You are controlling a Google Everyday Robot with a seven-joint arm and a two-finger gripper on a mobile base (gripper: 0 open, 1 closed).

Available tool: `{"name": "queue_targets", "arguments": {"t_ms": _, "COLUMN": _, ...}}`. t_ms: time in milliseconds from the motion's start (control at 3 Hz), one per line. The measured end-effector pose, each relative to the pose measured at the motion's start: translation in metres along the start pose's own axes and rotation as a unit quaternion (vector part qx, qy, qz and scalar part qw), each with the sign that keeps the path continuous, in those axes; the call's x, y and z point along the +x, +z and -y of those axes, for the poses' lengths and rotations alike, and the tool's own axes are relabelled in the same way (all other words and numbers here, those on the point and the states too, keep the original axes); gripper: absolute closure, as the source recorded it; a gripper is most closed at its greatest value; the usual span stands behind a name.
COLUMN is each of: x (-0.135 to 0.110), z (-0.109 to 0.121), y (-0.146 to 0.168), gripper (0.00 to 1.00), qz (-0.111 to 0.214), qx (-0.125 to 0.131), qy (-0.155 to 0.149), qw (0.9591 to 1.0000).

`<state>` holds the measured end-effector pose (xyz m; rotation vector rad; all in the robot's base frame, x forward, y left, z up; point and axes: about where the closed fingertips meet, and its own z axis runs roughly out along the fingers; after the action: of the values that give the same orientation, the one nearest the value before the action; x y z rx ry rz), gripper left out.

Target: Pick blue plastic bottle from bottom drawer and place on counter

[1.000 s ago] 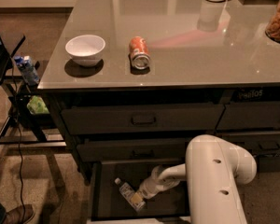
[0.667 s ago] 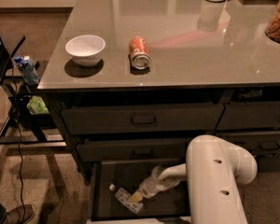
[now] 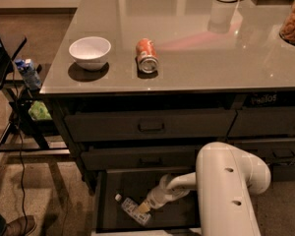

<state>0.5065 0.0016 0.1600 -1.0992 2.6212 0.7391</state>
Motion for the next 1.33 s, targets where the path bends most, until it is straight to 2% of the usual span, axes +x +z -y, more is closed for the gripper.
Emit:
{"name": "queue_targets", "arguments": {"t_ms": 333, "x": 0.0000, "z": 0.0000, "y": 0.0000, "gripper": 0.16, "qz": 0.000, "qx": 0.000, "qy": 0.000, "qw": 1.0000}}
{"name": "queue_targets", "arguments": {"t_ms": 667, "x": 0.0000, "z": -0.0001, "y": 0.0001, "gripper": 0.00, "qz": 0.000, "qx": 0.000, "qy": 0.000, "qw": 1.0000}}
{"name": "queue_targets", "arguments": {"t_ms": 1333, "x": 0.0014, "z": -0.0034, "y": 0.0055, "gripper": 0.00, "qz": 0.007, "qx": 0.003, "qy": 0.006, "qw": 1.0000}}
